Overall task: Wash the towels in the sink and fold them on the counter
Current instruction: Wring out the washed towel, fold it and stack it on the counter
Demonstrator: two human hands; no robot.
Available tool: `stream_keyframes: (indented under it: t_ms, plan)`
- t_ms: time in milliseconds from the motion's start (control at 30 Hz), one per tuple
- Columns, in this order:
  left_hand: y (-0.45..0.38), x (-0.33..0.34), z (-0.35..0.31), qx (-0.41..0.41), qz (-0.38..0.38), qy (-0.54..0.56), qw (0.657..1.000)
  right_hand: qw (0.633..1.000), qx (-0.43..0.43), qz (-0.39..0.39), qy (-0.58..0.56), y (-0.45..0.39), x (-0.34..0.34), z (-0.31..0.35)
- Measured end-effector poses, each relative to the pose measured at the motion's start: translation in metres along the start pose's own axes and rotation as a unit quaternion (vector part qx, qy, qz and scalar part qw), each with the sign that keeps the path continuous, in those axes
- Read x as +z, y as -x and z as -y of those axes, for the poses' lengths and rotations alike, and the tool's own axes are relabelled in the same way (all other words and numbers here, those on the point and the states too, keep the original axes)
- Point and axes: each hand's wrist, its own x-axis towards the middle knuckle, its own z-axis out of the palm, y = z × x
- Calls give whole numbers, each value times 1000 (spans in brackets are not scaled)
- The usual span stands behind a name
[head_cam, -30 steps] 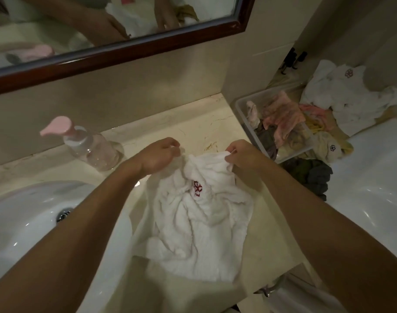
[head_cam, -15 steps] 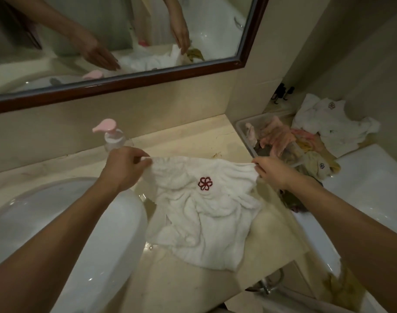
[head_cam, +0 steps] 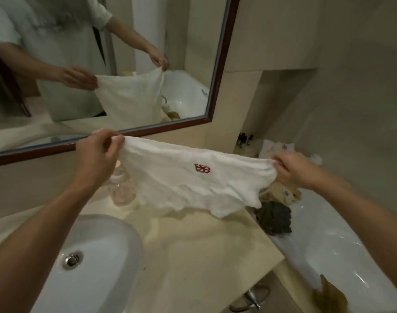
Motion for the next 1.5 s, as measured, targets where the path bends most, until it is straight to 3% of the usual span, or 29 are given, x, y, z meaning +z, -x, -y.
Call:
stream_keyframes:
  t_ms: [67, 167, 267, 500, 600, 733, 800, 967, 1033, 1200, 1300, 1400, 1500]
  plan:
    - [1, -12, -2, 50, 11, -23, 998, 999, 5, 14, 42, 16, -17, -13]
    - [0, -20, -17, 117, 10, -29, 993, 992, 19, -116, 35, 17, -32, -23]
    - [-1, -20, -22, 156, 81, -55, 983, 993, 62, -82, 66, 18, -41, -21]
    - [-10, -5, -34, 68, 39, -62, 995, 994, 16, -48, 95, 18, -44, -24]
    - [-17, -6, -47, 53, -15, -51, 997, 993, 6, -84, 84, 18, -49, -29]
    - [-19, -10, -56, 74, 69, -117, 988, 991, 21, -101, 90, 21, -52, -38]
    - [-15, -13, -55, 58, 68, -120, 989, 988, 45, -138, 53, 24, -50, -33]
    - [0, -5, -53, 65, 107, -171, 977, 988, 68, -141, 18, 27, -31, -21]
    - [0, -9, -58, 52, 101, -154, 981, 988, 58, -139, 21, 27, -33, -25]
    - [-5, -13, -71, 14, 75, -115, 990, 997, -10, -7, 82, 30, -48, -30]
    - [-6, -6, -78, -32, 18, -38, 999, 993, -5, -54, 103, 26, -52, -30]
    - [-2, -1, -83, -35, -17, -21, 999, 976, 67, -198, -59, 22, -52, -25]
    - [1, 2, -87, -17, 26, -60, 998, 956, 99, -187, -205, 16, -49, -16]
